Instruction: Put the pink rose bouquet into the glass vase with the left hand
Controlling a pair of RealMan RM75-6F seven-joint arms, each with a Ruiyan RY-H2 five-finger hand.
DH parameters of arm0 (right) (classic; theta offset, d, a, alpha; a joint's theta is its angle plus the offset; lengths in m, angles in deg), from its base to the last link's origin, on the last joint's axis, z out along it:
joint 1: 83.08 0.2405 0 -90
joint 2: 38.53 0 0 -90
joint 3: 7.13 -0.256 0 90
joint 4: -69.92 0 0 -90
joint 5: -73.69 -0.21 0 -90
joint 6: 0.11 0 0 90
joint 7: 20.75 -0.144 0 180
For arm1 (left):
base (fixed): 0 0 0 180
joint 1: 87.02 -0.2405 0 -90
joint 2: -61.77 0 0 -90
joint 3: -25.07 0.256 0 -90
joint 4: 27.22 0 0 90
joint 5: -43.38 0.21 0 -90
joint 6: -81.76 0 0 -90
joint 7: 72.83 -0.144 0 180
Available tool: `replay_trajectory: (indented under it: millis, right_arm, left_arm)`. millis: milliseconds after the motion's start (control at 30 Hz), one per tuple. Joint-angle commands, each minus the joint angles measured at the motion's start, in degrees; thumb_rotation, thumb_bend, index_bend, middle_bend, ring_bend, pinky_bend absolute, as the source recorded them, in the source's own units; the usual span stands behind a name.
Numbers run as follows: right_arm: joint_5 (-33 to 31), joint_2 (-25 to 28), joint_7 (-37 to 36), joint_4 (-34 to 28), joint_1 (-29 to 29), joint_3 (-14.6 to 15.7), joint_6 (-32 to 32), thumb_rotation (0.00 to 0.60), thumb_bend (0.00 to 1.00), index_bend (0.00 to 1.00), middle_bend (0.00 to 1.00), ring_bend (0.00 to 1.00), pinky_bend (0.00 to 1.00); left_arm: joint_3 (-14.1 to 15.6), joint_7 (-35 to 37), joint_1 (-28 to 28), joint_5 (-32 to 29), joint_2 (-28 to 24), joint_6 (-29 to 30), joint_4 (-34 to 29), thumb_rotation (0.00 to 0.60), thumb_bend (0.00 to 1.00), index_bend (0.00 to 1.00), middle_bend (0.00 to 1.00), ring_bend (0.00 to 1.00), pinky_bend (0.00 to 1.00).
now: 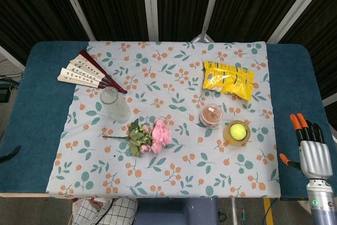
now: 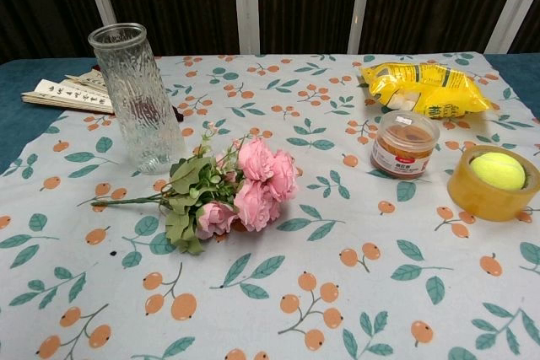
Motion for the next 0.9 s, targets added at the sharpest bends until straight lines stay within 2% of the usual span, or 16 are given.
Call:
replay_trajectory:
  millis: [33,500,667,900]
  right_arm:
    - [-0.2,-0.1,0.1,0.1,0.1,0.0,0.3,0.6,0.16,0.06,0.0,0.0,0.03]
    - [-0.5,0.2,0.1,-0.2,-0.2,0.0,0.0,0.6,0.16,0.06,0.0,0.0,0.03]
    - [0.1,0.3,0.5,-0.6,-0.2,0.3,-0.1,0.6,0.16,0.06,0.0,0.0,0.03]
    - [-0.7,0.1,0.3,-0.2,0.3,0.2,1.1,0.6,0.15,0.06,0.0,0.0,0.03]
  left_arm:
    - [0.1,-0.1,0.1,-0.1,0.0,-0.3,0.1,0.6,0.24,0.14,0.05,0.02,0.16]
    - [0.5,-0.5,0.3,2.0,0.7,0.5,0.4,0.6,0.19,0.13,0.05,0.02,0.16]
    - [1.2,-0.8,0.2,3.4,0.6,0.8,-0.1,0.6,0.14,0.12,0.05,0.02,0.16]
    - [4.5,-1.3,0.2,6.8,-1.7,-1.6,-5.0,0.6,0.11,0.11,0.04,0.02,0.16]
